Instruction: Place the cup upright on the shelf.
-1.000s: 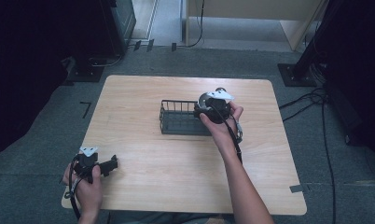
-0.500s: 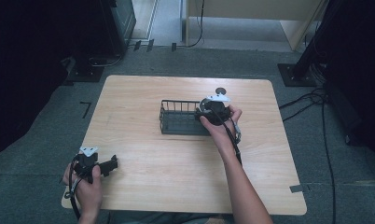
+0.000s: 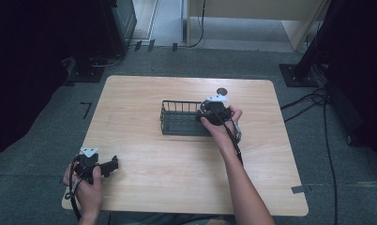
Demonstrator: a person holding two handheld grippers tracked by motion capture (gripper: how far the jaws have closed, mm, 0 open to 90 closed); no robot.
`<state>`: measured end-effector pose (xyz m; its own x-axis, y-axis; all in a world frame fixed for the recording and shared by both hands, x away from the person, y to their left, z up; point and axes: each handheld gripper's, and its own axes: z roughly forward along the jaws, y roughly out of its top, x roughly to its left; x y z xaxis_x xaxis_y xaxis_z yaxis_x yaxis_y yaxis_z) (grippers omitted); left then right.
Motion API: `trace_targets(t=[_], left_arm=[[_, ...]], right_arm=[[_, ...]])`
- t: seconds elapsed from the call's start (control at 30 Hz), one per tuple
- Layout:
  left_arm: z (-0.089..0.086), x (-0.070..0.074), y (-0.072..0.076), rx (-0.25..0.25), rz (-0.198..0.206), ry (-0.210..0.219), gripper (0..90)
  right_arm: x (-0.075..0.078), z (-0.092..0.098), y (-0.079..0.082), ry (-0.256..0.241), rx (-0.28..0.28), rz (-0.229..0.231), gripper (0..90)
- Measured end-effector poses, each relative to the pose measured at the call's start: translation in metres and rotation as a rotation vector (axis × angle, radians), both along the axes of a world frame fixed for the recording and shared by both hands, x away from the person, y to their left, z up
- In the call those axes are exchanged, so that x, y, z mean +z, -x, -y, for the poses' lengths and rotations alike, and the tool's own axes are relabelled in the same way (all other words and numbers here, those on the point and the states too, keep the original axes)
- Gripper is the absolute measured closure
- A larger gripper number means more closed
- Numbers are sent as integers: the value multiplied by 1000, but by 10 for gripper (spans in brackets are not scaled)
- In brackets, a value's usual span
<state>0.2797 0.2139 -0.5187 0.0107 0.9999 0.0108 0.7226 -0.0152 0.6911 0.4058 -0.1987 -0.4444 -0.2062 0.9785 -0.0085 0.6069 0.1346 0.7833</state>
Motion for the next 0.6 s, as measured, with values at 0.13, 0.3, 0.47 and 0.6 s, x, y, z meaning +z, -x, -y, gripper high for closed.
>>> trace_targets(t=[0.13,0.3,0.47,0.6], left_arm=[[0,0,0,0,0,0,0],[0,0,0,0,0,0,0],[0,0,0,0,0,0,0],[0,0,0,0,0,0,0]], right_arm=[[0,1,-1,-9,3,-4,181],[-1,2,-1,-11,10,-2,179],[2,2,2,-27,22,-3,121],[5,3,2,-45,42,-12,60]])
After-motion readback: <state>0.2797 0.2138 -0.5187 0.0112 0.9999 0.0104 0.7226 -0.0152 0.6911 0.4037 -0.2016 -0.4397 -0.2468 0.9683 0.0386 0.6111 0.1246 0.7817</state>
